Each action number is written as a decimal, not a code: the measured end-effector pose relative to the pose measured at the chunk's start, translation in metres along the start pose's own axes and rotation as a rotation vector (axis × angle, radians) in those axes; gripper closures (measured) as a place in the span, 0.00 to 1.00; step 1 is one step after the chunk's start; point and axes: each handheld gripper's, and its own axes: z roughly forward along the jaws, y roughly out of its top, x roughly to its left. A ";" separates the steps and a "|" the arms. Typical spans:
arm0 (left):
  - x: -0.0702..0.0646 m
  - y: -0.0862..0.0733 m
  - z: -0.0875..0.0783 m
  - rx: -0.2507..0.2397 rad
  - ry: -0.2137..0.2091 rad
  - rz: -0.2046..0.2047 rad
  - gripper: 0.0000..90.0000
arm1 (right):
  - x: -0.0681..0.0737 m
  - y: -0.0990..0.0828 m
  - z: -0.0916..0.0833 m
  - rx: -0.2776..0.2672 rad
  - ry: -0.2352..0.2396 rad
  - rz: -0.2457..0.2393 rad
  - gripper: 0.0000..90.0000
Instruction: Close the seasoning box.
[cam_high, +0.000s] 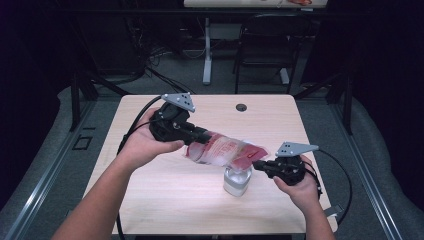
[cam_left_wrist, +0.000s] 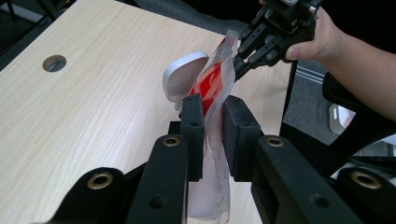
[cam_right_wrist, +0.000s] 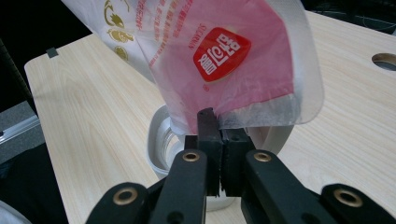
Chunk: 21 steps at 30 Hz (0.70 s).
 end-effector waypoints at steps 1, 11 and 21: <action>0.000 -0.001 0.000 -0.002 0.001 -0.002 0.88 | 0.000 0.000 0.000 0.001 -0.001 0.001 0.99; 0.006 -0.015 -0.004 -0.008 0.010 -0.034 0.88 | 0.003 0.003 -0.002 -0.010 0.004 -0.008 0.99; 0.010 -0.031 -0.007 -0.018 0.014 -0.059 0.88 | 0.006 0.005 0.001 -0.021 0.016 -0.012 0.99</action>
